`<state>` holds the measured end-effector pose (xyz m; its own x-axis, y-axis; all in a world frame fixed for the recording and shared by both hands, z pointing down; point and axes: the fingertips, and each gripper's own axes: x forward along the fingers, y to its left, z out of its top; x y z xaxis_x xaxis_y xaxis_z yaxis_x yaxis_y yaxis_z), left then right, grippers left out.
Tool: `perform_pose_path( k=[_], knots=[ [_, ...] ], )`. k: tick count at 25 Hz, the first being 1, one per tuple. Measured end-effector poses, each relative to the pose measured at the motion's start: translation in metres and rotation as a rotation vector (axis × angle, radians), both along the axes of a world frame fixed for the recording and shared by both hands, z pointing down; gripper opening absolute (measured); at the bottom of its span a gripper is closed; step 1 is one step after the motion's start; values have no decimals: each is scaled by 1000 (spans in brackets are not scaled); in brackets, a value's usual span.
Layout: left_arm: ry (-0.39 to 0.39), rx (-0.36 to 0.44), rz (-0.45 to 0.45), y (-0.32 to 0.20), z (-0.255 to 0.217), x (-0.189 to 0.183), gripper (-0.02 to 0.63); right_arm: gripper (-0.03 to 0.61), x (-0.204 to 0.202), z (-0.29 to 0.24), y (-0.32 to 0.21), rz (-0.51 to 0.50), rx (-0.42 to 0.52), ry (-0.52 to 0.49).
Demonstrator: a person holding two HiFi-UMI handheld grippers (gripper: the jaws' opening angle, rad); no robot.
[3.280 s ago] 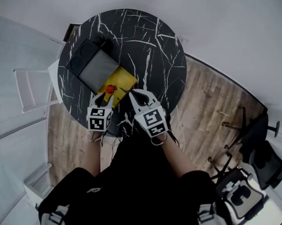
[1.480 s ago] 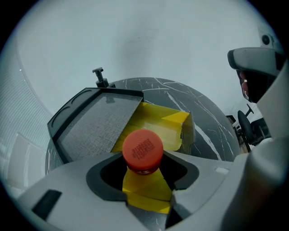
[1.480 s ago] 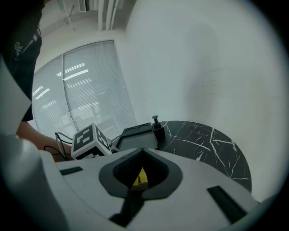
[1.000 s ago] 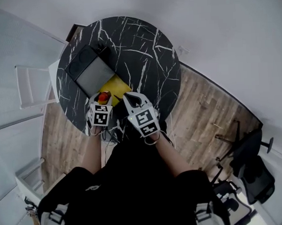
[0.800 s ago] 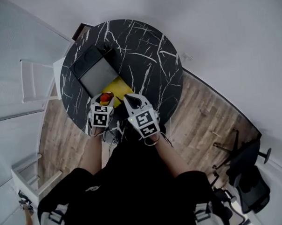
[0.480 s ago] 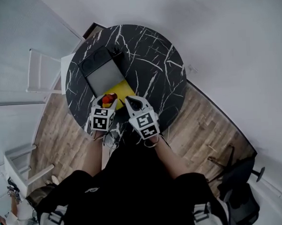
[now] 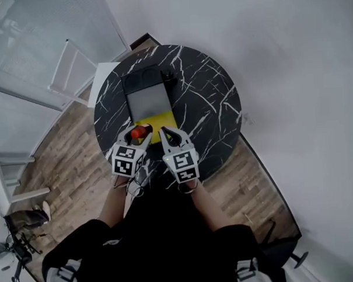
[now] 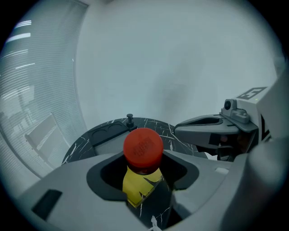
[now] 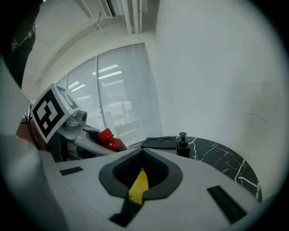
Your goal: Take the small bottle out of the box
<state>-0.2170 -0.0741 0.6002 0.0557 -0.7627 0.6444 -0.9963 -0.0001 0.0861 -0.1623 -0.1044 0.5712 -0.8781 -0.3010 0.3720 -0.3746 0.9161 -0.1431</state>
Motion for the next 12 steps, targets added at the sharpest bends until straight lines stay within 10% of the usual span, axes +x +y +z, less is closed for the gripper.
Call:
perform_pose_path(
  k=[12],
  knots=[
    [-7, 130, -87, 32, -54, -11, 213, -3, -25, -39, 25, -83, 62, -60]
  ],
)
